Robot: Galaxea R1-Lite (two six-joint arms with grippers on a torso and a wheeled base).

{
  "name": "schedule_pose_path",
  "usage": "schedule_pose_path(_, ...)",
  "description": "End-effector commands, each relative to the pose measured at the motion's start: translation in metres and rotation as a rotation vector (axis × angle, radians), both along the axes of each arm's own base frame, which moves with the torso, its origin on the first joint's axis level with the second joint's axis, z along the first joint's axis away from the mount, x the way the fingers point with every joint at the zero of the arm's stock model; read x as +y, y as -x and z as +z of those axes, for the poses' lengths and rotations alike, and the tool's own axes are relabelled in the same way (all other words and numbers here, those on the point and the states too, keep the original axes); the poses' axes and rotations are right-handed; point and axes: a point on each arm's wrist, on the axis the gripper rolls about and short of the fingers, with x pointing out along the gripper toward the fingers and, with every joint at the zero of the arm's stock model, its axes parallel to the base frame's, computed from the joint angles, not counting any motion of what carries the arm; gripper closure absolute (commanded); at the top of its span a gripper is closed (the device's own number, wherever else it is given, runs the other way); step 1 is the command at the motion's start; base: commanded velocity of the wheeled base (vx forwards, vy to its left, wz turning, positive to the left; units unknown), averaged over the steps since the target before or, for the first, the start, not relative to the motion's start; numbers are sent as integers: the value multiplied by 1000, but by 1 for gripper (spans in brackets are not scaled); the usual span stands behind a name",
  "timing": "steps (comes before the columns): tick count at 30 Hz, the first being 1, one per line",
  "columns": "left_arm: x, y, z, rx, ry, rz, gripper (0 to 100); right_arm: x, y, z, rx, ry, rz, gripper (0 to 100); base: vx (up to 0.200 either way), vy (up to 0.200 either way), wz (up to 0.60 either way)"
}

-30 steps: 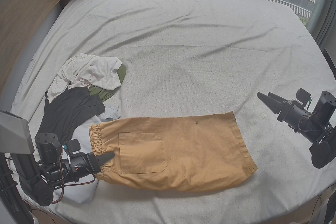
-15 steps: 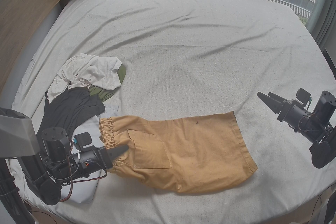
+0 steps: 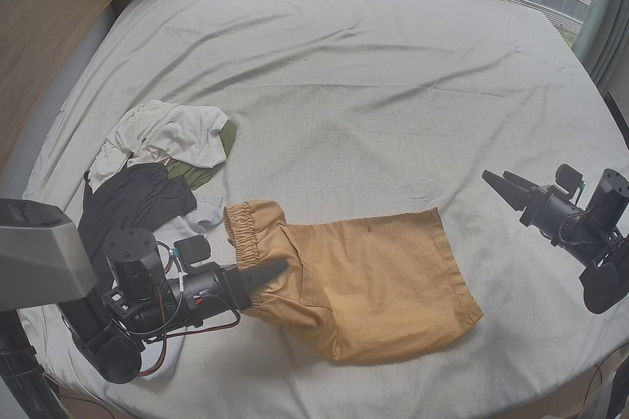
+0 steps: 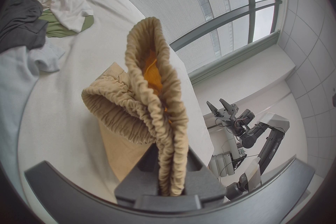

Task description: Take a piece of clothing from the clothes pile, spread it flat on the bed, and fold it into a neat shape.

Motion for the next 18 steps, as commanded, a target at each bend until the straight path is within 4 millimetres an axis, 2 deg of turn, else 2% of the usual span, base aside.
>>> schedule_pose_path(1, -16, -5, -5, -2, 8, -37, 100, 0, 0, 0, -1, 0, 0, 0, 0, 0, 0)
schedule_pose_path(18, -57, -10, -6, -23, 48, -121, 100, -2, -2, 3, -13, -2, -5, 0, 0, 0, 0)
